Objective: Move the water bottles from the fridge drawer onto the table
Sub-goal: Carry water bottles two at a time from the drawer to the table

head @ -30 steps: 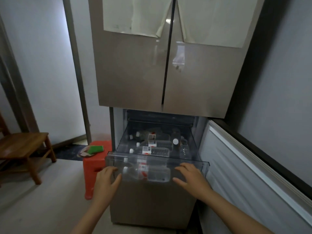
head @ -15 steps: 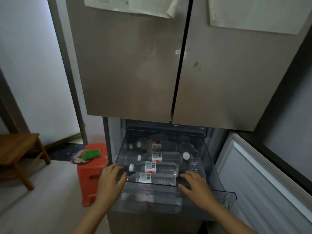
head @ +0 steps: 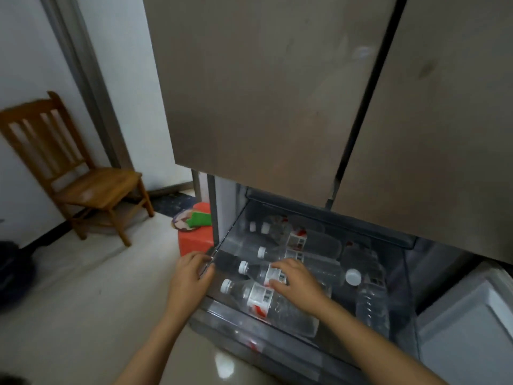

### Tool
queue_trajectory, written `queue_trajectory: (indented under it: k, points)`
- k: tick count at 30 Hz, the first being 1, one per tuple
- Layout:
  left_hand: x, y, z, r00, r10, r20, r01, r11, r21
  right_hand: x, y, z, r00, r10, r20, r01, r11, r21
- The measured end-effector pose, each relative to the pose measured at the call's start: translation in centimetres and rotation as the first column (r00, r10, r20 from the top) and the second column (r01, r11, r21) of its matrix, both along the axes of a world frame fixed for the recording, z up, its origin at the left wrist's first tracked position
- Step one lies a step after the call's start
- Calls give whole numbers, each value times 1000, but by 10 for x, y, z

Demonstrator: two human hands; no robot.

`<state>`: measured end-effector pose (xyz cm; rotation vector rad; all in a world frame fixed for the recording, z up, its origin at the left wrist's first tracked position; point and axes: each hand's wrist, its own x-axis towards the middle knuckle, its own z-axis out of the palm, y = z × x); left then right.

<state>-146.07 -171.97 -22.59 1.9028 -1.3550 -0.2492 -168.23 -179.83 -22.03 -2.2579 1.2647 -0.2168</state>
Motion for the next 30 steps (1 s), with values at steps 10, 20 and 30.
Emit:
queue_trajectory:
  k: [10,20,30]
  points:
    - [-6,5,3,978,137,-156,-149,987,-65,80,-29,-45,892,422,-163,-403,905,136]
    - [-6,6,-5,993,100,-63,-104,993,-60,107,-28,-60,866,383,-322,-389,920,49]
    - [-3,1,8,989,-137,-52,139,989,50,-17,-14,32,806,-277,524,206,960,191]
